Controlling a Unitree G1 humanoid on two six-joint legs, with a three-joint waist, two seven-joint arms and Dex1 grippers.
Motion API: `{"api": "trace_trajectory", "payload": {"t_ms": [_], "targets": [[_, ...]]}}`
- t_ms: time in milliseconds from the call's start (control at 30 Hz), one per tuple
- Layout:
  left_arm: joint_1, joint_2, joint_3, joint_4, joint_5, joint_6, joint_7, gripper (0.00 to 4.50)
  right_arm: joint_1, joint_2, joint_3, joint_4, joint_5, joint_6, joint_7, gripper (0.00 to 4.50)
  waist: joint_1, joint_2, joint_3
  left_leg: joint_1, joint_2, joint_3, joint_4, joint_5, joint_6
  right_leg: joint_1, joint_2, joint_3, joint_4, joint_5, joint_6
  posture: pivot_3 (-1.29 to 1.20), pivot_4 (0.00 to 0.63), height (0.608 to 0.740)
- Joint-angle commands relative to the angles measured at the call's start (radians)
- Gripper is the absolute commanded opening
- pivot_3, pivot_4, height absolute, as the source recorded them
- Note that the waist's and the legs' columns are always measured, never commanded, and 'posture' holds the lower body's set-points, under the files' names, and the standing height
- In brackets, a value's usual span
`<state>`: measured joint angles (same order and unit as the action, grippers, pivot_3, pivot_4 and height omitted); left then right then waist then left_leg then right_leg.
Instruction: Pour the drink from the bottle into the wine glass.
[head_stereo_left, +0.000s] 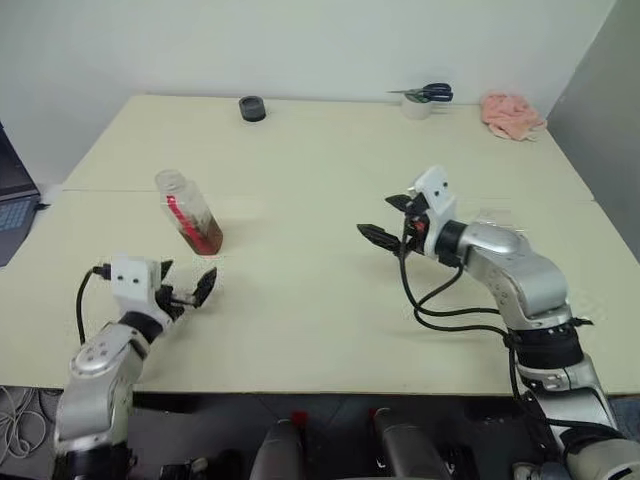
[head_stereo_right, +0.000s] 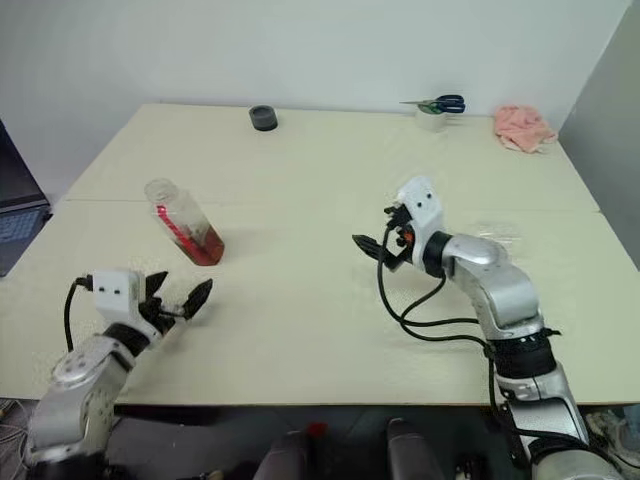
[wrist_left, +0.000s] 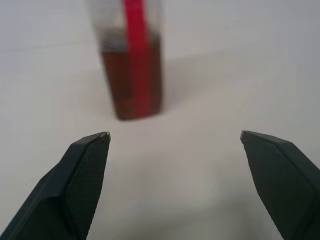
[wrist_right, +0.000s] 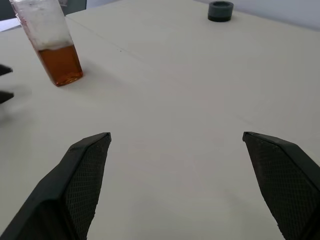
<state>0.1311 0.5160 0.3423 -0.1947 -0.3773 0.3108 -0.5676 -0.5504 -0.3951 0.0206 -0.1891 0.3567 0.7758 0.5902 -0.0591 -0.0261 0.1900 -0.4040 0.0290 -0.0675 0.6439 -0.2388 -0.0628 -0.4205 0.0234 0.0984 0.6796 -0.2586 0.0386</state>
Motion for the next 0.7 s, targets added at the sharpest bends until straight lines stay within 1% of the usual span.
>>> {"api": "trace_trajectory", "payload": {"t_ms": [33, 100, 167, 233, 300, 467, 700], "targets": [[-0.025, 0.007, -0.066, -0.120, -0.046, 0.012, -0.059, 4.48, 0.070, 0.025, -0.124, -0.106, 0.085, 0.073, -0.066, 4.50, 0.004, 0.000, 0.000, 0.001, 0.000, 0.000, 0.000, 0.000, 0.000, 0.000, 0.000, 0.000, 0.000, 0.000, 0.000, 0.00, 0.150, 0.740], [-0.093, -0.008, -0.147, -0.130, -0.037, 0.026, -0.072, 4.48, 0.121, 0.063, -0.185, -0.142, 0.121, 0.101, -0.120, 4.50, 0.017, 0.000, 0.000, 0.001, 0.000, -0.001, 0.000, 0.000, 0.000, 0.002, 0.001, -0.001, 0.000, -0.001, 0.000, 0.00, 0.150, 0.740], [-0.190, -0.040, -0.238, -0.107, -0.012, 0.027, -0.083, 4.48, 0.155, 0.124, -0.253, -0.153, 0.154, 0.122, -0.196, 4.50, 0.018, 0.000, 0.000, 0.001, -0.001, -0.001, 0.001, 0.000, 0.000, 0.002, 0.001, 0.000, 0.000, 0.000, 0.001, 0.00, 0.150, 0.740], [-0.269, -0.064, -0.288, -0.065, -0.003, 0.020, -0.097, 4.48, 0.175, 0.184, -0.306, -0.165, 0.200, 0.153, -0.258, 4.50, 0.018, 0.000, 0.000, 0.001, -0.001, 0.000, 0.001, 0.000, 0.000, 0.003, 0.001, 0.001, 0.000, 0.000, 0.001, 0.00, 0.150, 0.740], [-0.321, -0.066, -0.318, -0.011, 0.012, 0.001, -0.125, 4.48, 0.191, 0.233, -0.338, -0.175, 0.234, 0.174, -0.307, 4.50, 0.007, 0.000, 0.000, 0.001, -0.001, 0.000, 0.000, 0.000, 0.000, 0.002, 0.001, 0.001, 0.000, 0.000, 0.001, 0.00, 0.150, 0.740], [-0.383, -0.051, -0.335, 0.036, 0.008, -0.022, -0.185, 4.48, 0.192, 0.329, -0.430, -0.153, 0.326, 0.197, -0.420, 4.50, -0.016, 0.001, 0.000, 0.003, 0.002, 0.001, -0.003, 0.000, 0.001, 0.001, 0.005, 0.002, 0.001, -0.001, 0.000, 0.00, 0.150, 0.740], [-0.389, -0.026, -0.361, 0.052, 0.011, -0.028, -0.274, 4.48, 0.110, 0.408, -0.552, 0.012, 0.424, 0.147, -0.556, 4.50, -0.022, 0.001, 0.000, 0.003, 0.002, 0.001, -0.002, 0.000, 0.001, 0.001, 0.006, 0.003, 0.001, -0.001, 0.000, 0.00, 0.150, 0.740]]}}
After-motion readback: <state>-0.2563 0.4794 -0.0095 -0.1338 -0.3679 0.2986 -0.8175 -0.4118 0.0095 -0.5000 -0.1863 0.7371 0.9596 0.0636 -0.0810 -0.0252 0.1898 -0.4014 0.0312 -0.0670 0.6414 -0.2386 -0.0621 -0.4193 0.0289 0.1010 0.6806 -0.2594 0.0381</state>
